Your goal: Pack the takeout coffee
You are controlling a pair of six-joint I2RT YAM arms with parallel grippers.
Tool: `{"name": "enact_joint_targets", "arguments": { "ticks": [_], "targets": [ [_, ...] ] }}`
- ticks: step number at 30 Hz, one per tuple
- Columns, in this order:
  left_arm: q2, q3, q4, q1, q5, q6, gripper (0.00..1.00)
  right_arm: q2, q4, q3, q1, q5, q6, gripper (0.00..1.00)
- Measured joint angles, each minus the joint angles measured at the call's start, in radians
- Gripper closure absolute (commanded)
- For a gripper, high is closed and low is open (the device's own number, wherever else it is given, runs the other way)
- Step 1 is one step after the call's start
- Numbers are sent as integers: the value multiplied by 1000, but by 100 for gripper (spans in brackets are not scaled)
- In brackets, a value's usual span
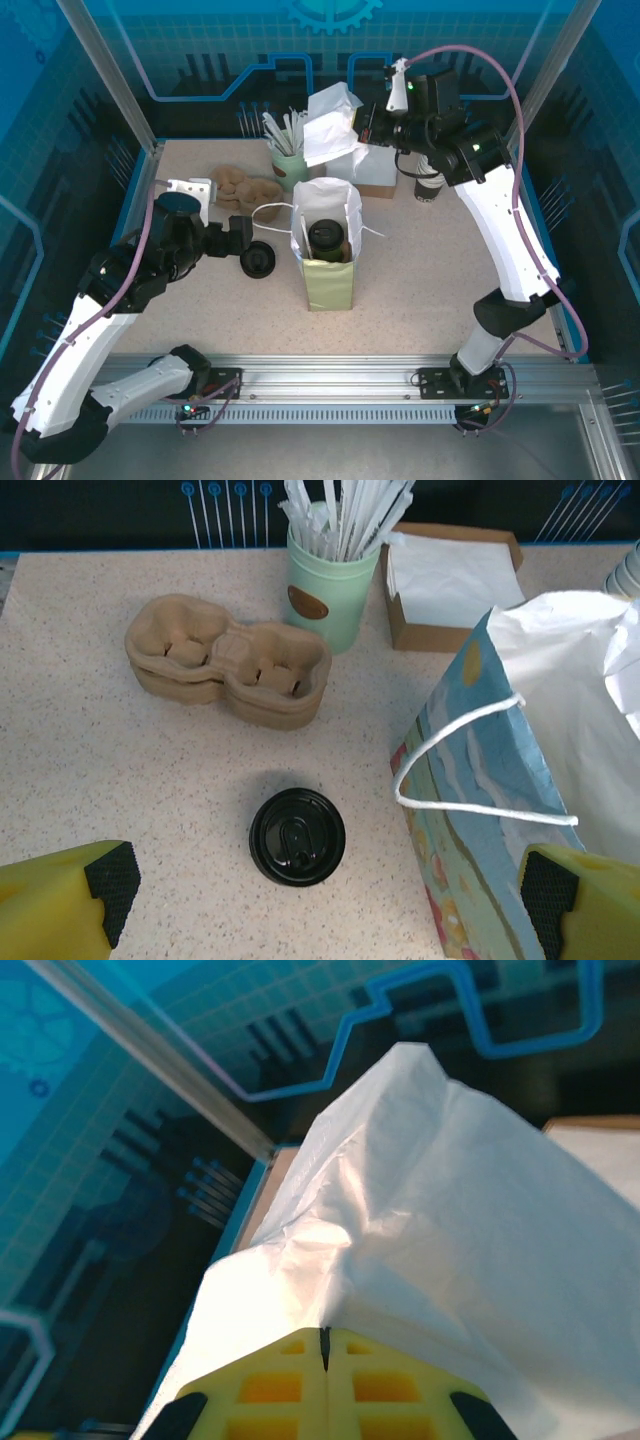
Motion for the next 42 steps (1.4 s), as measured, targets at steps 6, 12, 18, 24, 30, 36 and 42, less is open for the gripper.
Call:
{"name": "enact_joint_targets", "arguments": {
  "ticks": [6, 12, 18, 24, 30, 36, 42],
  "targets": [
    [-11, -23, 63, 0, -10, 1, 1, -96, 79, -216, 83, -48, 98, 100],
    [-6, -38, 95, 0, -10, 0, 1, -151, 151, -375, 180, -53, 145, 100],
    [-4, -49, 114, 0, -9, 0, 1, -200, 187, -475, 244, 3, 163, 100],
    [-5, -62, 128, 0, -9, 0, 1, -237, 206, -578, 254, 58, 174, 100],
    [-3, -71, 134, 0, -4, 0, 1, -239, 186, -647, 260, 124, 175, 100],
    [-1, -74, 135, 0, 2, 0, 1, -212, 137, -647, 260, 175, 150, 100],
    [0, -76, 135, 0, 2, 0, 1, -163, 61, -647, 271, 227, 123, 100]
  ]
}}
